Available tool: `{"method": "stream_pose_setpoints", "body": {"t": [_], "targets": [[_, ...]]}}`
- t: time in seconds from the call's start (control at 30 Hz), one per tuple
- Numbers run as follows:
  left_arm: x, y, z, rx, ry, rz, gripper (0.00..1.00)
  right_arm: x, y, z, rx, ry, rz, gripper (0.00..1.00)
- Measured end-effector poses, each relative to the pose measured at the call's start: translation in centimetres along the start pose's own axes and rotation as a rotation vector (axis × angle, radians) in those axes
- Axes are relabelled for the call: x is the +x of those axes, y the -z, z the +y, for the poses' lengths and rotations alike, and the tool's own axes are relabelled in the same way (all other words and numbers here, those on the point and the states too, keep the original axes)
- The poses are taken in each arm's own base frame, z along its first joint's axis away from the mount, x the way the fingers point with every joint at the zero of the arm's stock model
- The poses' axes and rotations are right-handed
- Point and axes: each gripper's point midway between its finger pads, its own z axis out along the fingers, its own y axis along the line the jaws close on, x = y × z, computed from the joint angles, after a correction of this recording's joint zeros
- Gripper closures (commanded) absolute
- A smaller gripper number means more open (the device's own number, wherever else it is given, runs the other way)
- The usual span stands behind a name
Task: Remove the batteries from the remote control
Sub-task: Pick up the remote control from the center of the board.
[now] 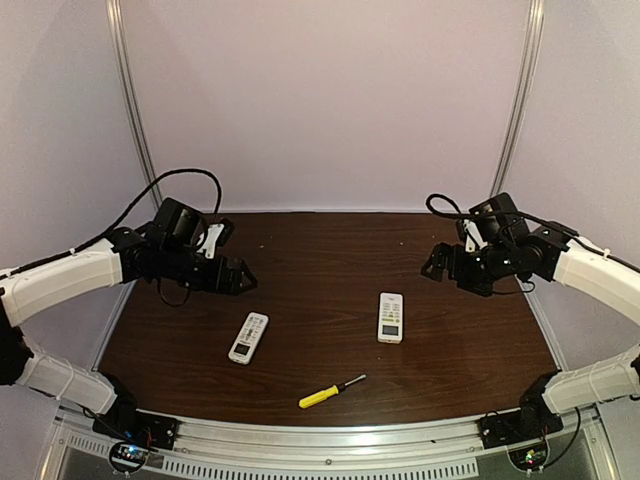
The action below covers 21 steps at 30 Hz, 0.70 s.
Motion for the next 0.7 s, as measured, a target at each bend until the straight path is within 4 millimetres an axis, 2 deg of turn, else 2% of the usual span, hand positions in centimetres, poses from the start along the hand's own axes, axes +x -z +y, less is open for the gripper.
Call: {"method": "stream_pose_setpoints", "body": {"t": [0.13,0.47,0.7], "targets": [[0.1,0.2,0.0,0.004,0.001,-0.011,0.02,0.3,0.0,-0.3,0.013,-0.027,0.013,0.00],[0.9,0.2,0.3,0.002,0.003,-0.002,0.03,3.1,-1.2,-2.6,0.146,-0.072,0.123,0.00],[0.8,0.3,0.2,0.005,0.002,-0.005,0.03,3.3,-1.6,-2.3,0.181,-0.070,0.151,0.00]]}}
